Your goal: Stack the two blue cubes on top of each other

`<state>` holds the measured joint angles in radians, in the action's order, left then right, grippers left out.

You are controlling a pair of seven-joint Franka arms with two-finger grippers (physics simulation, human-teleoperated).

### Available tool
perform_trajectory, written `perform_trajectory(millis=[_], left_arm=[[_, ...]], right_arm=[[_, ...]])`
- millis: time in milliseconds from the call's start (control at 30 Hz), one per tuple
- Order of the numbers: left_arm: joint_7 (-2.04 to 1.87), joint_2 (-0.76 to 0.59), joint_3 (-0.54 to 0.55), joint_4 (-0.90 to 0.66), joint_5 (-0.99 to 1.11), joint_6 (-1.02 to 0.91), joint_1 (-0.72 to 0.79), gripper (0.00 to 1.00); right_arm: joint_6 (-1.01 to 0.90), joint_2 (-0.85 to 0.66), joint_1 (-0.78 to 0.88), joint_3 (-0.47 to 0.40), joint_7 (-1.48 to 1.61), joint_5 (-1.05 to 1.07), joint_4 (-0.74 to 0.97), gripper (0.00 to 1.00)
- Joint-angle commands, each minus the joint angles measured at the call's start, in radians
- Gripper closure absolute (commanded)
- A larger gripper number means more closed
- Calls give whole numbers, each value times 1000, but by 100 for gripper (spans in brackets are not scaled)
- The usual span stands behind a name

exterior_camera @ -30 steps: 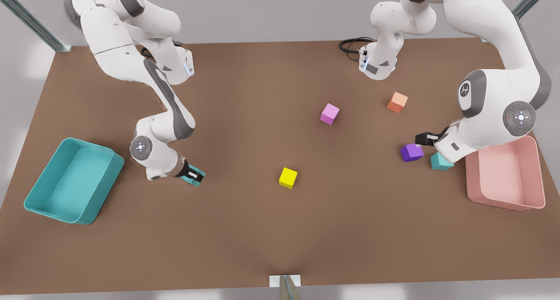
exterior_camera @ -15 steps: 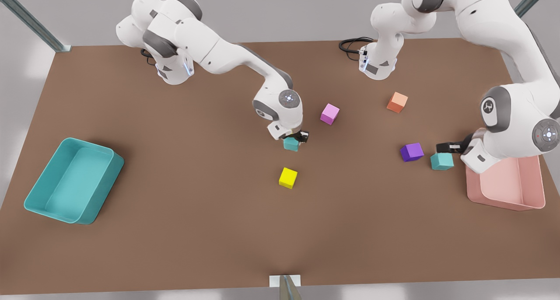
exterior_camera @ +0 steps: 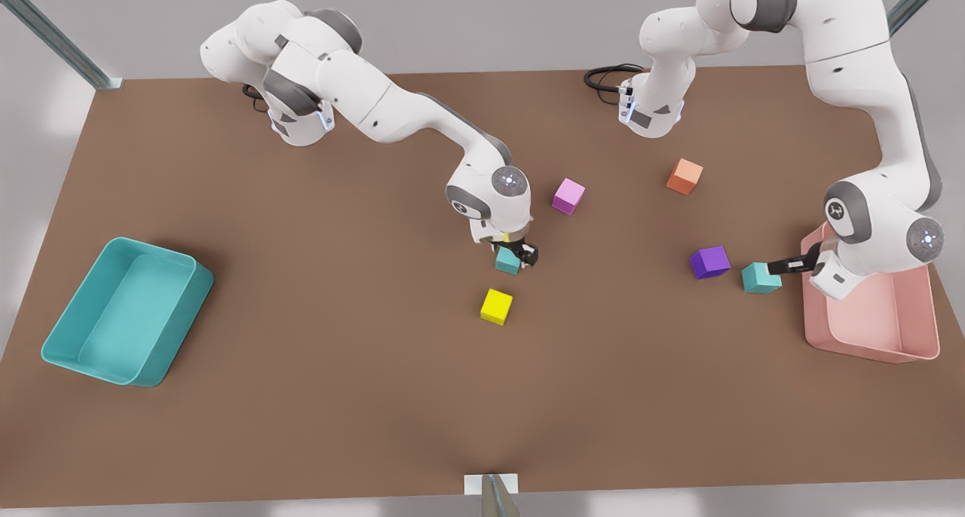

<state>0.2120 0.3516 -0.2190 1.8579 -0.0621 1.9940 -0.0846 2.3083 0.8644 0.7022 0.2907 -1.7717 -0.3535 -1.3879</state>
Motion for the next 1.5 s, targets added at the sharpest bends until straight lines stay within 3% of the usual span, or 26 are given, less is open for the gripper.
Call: perform_trajectory(millis=[0,200,233,300,400,467,600,700,933,1200,1233,1267,1367,1467], left_arm=[[93,10,0,12,1,131,-4,0],[147,44,0,46,1,160,-6,0],[159,56,0,46,4,161,-9,0],[159,72,0,46,4,177,-12,0],[188,84,0,61,4,189,-17,0],[188,104,0,60,2,212,-26,0],[188,122,0,61,-1,223,-26,0],[187,132,0,69,-1,223,-27,0],[188,176,0,69,-1,226,-37,0],[188,233,0,69,-4,281,-37,1],[188,233,0,69,-4,281,-37,20],[188,233,0,69,-4,281,-37,30],[188,233,0,69,-4,281,-35,40],[188,207,1,66,-2,279,-26,40]], right_arm=[[-6,-8,-3,1,-304,-1,1,0],[-92,-180,-110,5,-221,7,-42,0],[-177,-223,-187,12,9,31,-40,0],[-424,-258,-441,7,825,329,-10,0],[-756,-289,-773,1,1581,291,124,0],[-991,-444,-773,13,1615,185,174,0],[-1148,-597,-771,16,1652,205,250,0],[-1124,-841,-777,10,1649,211,64,0],[-1070,-717,-780,5,1646,200,89,0],[-1078,-703,-764,10,1640,197,89,0],[-1078,-703,-764,10,1640,197,89,0],[-1078,-703,-764,10,1640,197,89,0],[-1078,-703,-764,10,1638,195,89,0],[-1078,-703,-764,10,1638,195,90,0]])
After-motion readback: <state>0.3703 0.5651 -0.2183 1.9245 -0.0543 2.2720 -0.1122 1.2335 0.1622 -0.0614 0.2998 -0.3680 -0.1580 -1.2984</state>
